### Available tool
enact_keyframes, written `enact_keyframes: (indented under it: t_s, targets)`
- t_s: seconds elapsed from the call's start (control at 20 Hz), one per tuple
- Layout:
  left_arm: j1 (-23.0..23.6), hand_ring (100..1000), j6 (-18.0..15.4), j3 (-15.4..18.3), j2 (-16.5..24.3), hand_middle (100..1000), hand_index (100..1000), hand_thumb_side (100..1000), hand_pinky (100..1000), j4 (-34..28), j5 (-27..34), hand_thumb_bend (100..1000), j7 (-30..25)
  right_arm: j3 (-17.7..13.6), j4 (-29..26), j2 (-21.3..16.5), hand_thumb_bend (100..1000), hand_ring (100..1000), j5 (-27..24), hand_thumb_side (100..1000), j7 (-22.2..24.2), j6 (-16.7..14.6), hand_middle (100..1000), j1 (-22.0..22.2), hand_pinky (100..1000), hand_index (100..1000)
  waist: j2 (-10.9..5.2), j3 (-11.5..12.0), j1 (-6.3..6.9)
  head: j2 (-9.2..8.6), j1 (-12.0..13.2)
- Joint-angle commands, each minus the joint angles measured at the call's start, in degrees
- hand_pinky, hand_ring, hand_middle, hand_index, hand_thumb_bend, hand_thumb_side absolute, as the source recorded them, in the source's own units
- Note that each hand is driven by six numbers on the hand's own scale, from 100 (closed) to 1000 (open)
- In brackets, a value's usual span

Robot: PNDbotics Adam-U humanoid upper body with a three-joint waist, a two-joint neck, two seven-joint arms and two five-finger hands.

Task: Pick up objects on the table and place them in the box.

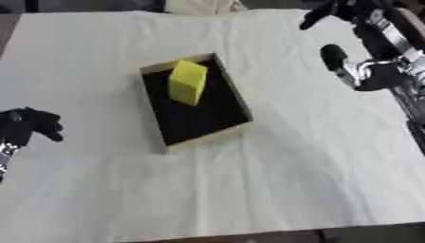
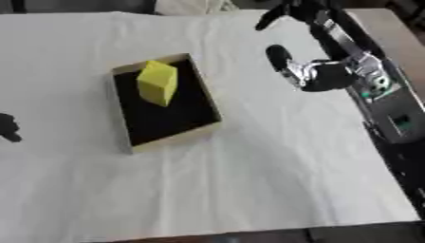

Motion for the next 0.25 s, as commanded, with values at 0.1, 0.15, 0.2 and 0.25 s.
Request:
enact_keyframes:
  t_s: [0.1, 0.15, 0.2, 0.25]
  targets:
    - [-0.2, 566, 0.0, 0.6, 0.8, 572, 724, 921, 795, -0.9, -0.2, 196, 0.7, -2.0, -5.0, 1.3, 154, 672, 0.5, 633, 0.0, 1.8, 840, 2.6, 761, 951, -1.02, 0.1, 0.05, 0.34, 0.6]
    - [-0.2, 566, 0.0, 0.5, 0.8, 572, 724, 921, 795, -0.8, -0.2, 196, 0.7, -2.1, -5.5, 1.4, 154, 672, 0.7, 633, -0.1, 2.1, 840, 2.8, 761, 951, -1.03, 0.1, 0.05, 0.35, 0.5]
    - [-0.2, 566, 0.0, 0.5, 0.8, 572, 724, 921, 795, -0.8, -0.2, 196, 0.7, -2.0, -5.9, 1.5, 154, 672, 0.8, 633, -0.1, 2.4, 840, 3.0, 761, 951, -1.03, 0.2, 0.05, 0.36, 0.5]
    - [-0.2, 566, 0.0, 0.5, 0.8, 572, 724, 921, 795, -0.8, -0.2, 196, 0.7, -2.0, -6.1, 1.5, 154, 672, 0.9, 633, -0.2, 2.5, 840, 3.0, 761, 951, -1.03, 0.2, 0.05, 0.36, 0.5]
